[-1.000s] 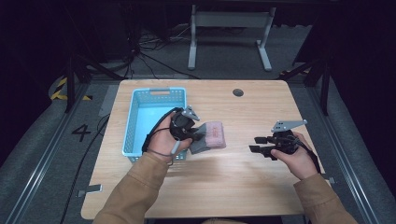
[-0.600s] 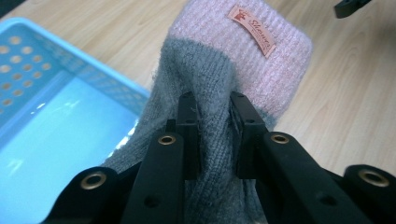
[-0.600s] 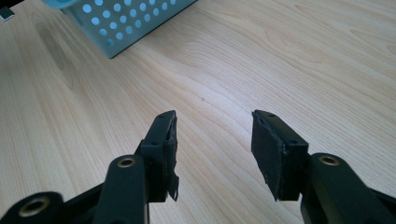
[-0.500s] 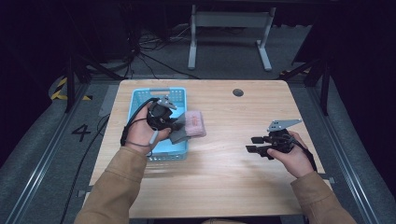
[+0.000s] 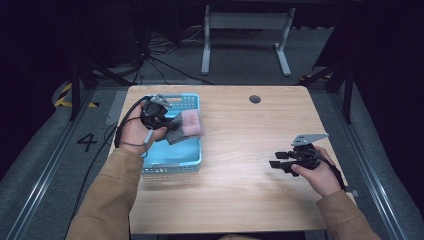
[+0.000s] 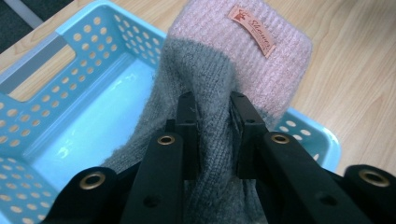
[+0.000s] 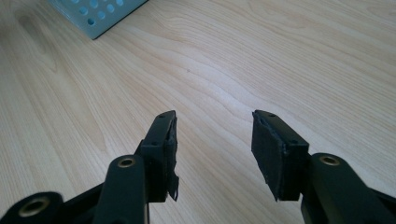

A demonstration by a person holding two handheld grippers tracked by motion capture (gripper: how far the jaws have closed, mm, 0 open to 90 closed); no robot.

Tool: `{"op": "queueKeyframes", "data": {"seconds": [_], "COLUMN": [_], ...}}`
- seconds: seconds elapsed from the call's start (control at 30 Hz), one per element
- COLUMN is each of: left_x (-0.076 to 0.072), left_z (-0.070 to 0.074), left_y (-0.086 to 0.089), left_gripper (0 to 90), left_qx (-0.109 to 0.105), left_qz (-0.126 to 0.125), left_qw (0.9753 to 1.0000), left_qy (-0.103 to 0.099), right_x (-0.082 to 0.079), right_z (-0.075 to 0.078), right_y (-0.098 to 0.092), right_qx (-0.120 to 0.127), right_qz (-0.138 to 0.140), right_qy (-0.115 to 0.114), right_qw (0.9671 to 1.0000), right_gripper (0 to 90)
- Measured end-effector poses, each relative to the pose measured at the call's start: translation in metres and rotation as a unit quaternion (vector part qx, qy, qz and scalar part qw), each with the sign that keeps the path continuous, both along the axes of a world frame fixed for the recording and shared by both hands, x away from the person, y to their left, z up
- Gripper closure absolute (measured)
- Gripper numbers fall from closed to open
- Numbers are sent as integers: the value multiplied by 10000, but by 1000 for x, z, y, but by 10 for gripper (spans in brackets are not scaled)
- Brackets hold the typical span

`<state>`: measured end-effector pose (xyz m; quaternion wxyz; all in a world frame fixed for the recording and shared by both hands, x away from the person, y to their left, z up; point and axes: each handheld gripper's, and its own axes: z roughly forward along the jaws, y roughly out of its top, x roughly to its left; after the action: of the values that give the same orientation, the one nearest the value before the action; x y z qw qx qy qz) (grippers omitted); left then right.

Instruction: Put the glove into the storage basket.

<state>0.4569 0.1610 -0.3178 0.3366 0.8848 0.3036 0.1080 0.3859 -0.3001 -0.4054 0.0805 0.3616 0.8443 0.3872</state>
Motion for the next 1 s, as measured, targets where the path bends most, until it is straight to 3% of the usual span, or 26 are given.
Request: {"op": "queueKeyframes", "data": {"seconds": [0.47, 0.63, 0.83, 1.0], "left_x": [27, 32, 43, 54], "left_z": [-15, -21, -40, -61], "left_y": [15, 13, 12, 10], "left_gripper": [767, 767, 764, 760], "left_qx": [223, 389, 353, 341], "left_qz": [160, 183, 112, 86], "left_qw": [9993, 9990, 9989, 9978], "left_qy": [244, 155, 294, 566], "right_x": [-12, -15, -22, -23], "right_z": [-10, -11, -15, -16], "right_y": [-3, -2, -4, -8], "right_qx": [-103, -121, -164, -158], "right_qz": [-68, -66, -90, -181], "right_qy": [77, 63, 85, 74], "right_qw": [9999, 9999, 9998, 9997], "right_gripper": [513, 512, 508, 503]}}
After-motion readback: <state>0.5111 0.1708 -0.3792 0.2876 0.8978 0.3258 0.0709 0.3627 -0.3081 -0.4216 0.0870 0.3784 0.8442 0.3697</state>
